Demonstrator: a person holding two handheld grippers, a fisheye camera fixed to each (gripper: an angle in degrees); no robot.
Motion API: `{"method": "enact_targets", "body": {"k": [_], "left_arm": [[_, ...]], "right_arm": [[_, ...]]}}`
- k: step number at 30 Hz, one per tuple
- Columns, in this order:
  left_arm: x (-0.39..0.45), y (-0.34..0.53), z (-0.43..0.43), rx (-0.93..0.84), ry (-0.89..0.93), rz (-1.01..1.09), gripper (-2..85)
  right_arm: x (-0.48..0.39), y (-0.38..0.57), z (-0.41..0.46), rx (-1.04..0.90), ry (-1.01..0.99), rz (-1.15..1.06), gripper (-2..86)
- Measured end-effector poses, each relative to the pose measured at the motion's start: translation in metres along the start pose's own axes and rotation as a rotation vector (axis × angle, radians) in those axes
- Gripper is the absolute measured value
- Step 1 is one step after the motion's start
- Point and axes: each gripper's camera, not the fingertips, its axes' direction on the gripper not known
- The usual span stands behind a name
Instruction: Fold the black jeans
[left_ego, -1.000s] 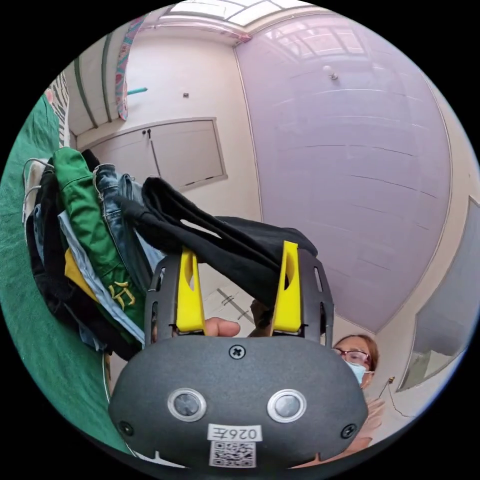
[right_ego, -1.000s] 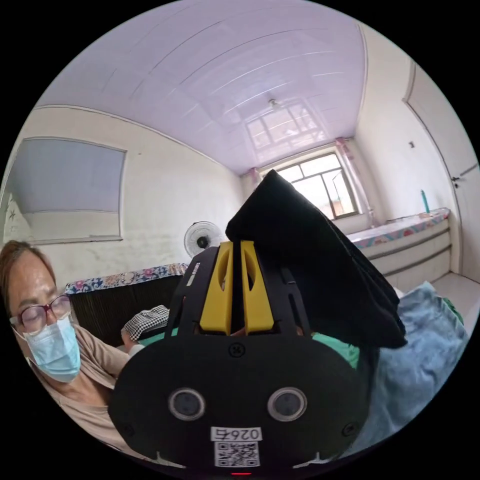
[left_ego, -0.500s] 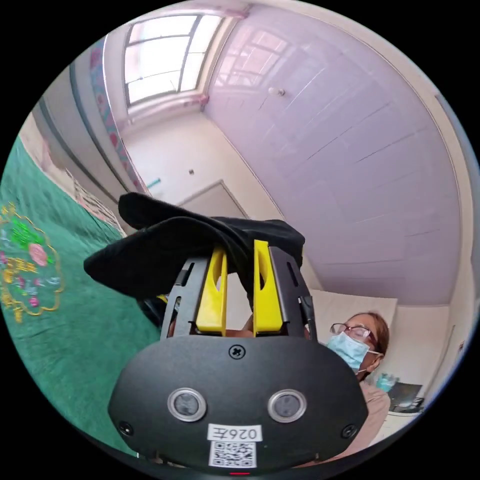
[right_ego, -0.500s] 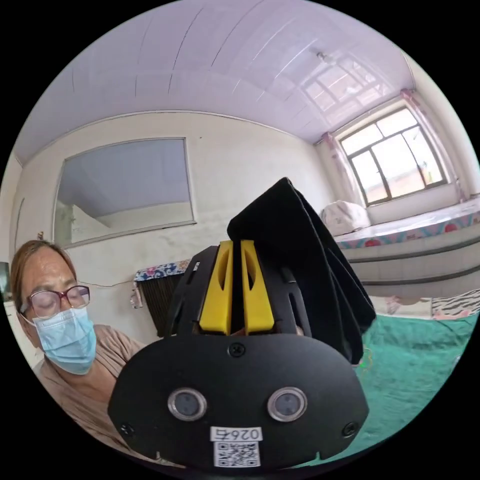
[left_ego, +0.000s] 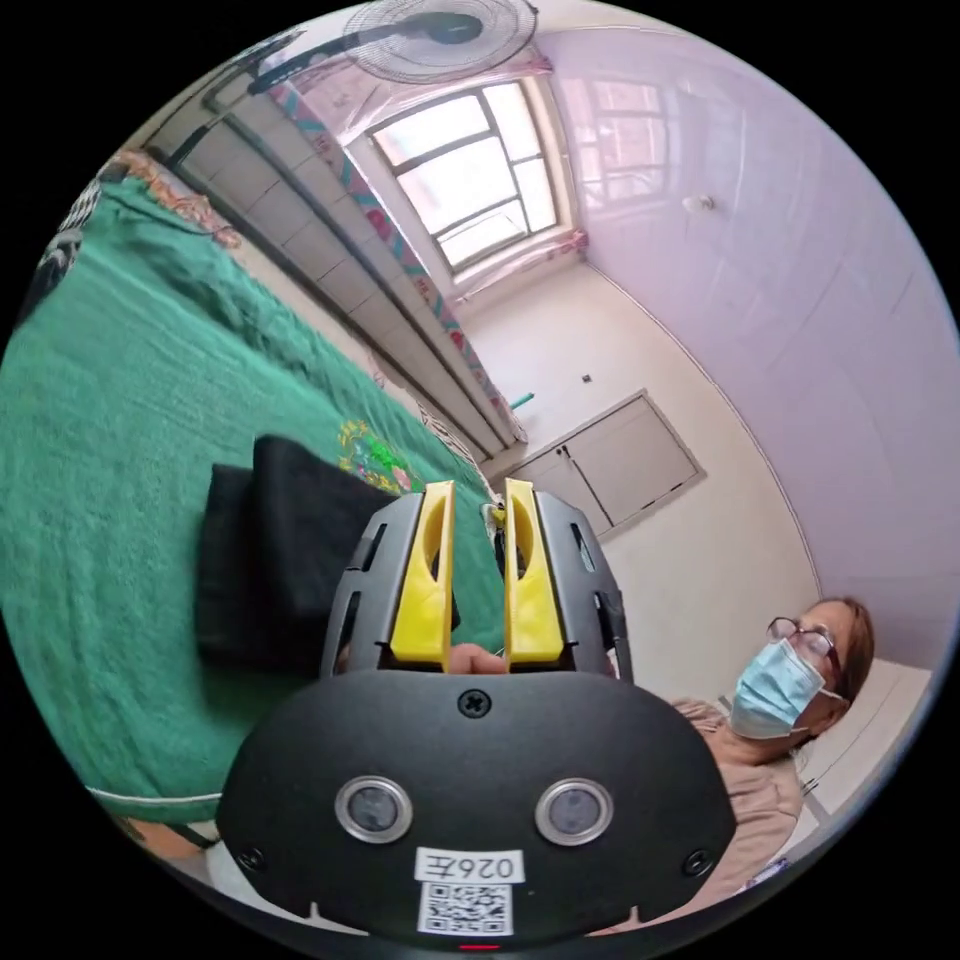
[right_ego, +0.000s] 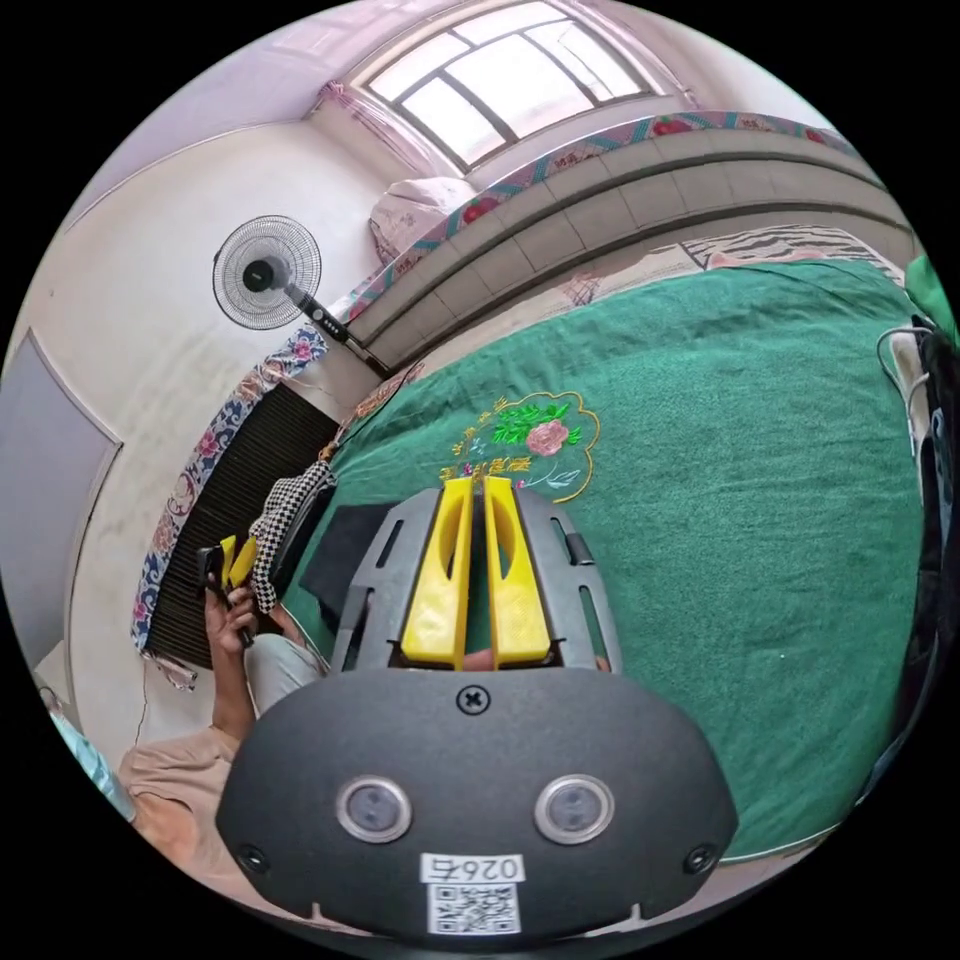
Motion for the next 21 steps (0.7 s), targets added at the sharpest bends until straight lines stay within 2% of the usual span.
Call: {"method": "enact_targets", "body": {"k": [3,5,7,9,12,15,19,21], "left_arm": [[0.017,-0.018,-0.003,-0.013,-0.124,0.079,9.0],[0.027,-0.033,0.001,-0.034,-0.315,0.154,9.9],[0.024,-0.051,0.02,-0.112,-0.607,0.208,9.7],[0.007,-0.064,0.044,-0.25,-0.713,0.176,7.4],[-0.028,-0.08,0.096,-0.556,-0.663,0.105,3.9],[-0.065,-0.079,0.132,-0.66,-0.605,0.002,4.2],[-0.094,-0.053,0.168,-0.828,-0.874,-0.024,9.1],[-0.088,-0.053,0.167,-0.796,-0.883,-0.008,9.4]], "right_arm": [[-0.009,-0.02,0.012,-0.014,0.018,-0.014,0.0],[-0.015,-0.032,0.025,-0.051,0.005,-0.012,1.5],[-0.021,-0.05,0.049,-0.126,-0.039,-0.004,3.1],[-0.03,-0.062,0.067,-0.182,-0.055,-0.01,3.8],[-0.057,-0.077,0.091,-0.249,-0.046,-0.065,4.4],[-0.1,-0.086,0.109,-0.284,-0.046,-0.172,5.1],[-0.184,-0.087,0.129,-0.317,-0.041,-0.41,5.4],[-0.223,-0.081,0.139,-0.342,-0.034,-0.53,5.8]]}}
